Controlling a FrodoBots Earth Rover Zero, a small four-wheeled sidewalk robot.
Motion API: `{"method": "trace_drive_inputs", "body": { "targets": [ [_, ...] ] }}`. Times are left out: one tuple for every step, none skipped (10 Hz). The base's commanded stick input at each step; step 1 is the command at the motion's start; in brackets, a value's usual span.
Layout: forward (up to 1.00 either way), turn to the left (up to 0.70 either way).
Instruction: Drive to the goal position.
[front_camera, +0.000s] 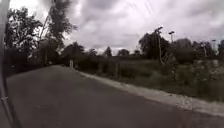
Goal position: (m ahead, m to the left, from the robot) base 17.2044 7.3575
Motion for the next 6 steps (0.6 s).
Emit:
{"method": "trace_drive_inputs", "body": {
  "targets": [
    [0.7,0.28],
    [0.7,0.28],
    [0.7,0.28],
    [0.7,0.28],
    [0.7,0.28],
    [0.7,0.28]
  ]
}}
